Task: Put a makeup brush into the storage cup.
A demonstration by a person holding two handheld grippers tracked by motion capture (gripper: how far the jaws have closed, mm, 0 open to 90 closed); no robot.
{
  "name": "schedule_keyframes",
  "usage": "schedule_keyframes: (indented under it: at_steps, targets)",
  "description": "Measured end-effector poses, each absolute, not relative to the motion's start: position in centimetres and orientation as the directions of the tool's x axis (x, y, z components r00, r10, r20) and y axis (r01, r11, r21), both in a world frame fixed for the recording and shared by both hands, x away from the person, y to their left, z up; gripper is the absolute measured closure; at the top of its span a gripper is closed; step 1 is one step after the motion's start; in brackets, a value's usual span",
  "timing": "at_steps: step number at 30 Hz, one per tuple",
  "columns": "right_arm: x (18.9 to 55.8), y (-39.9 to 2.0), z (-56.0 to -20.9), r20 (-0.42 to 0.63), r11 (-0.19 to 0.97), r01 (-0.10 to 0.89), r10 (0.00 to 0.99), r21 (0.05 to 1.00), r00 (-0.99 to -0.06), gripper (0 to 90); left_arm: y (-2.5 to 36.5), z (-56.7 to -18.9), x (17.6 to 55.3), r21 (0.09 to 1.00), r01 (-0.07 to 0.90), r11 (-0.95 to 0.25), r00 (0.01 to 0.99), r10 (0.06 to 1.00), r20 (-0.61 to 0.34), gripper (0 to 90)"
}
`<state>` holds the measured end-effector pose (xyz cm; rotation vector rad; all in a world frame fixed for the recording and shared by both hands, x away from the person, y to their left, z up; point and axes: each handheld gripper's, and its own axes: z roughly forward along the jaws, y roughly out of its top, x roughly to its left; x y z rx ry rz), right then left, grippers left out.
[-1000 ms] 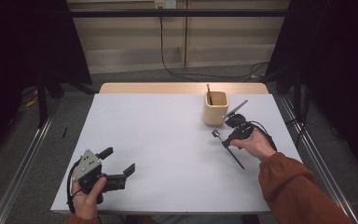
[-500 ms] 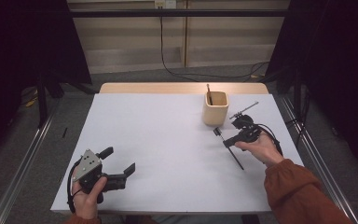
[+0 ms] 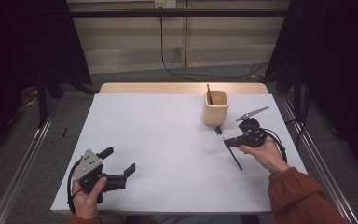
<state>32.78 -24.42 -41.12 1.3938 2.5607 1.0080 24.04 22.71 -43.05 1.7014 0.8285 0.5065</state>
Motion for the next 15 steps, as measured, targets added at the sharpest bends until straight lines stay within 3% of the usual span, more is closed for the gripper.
schedule_keyframes:
  at_steps: [15]
  targets:
    - [31.1, -25.4, -41.2, 0.272, 0.299, 0.654, 0.733, 0.695, -0.624, 86.6, 22.7, -43.0, 24.0, 0.955, 0.267, -0.13, 0.662, 0.745, -0.083, 1.6]
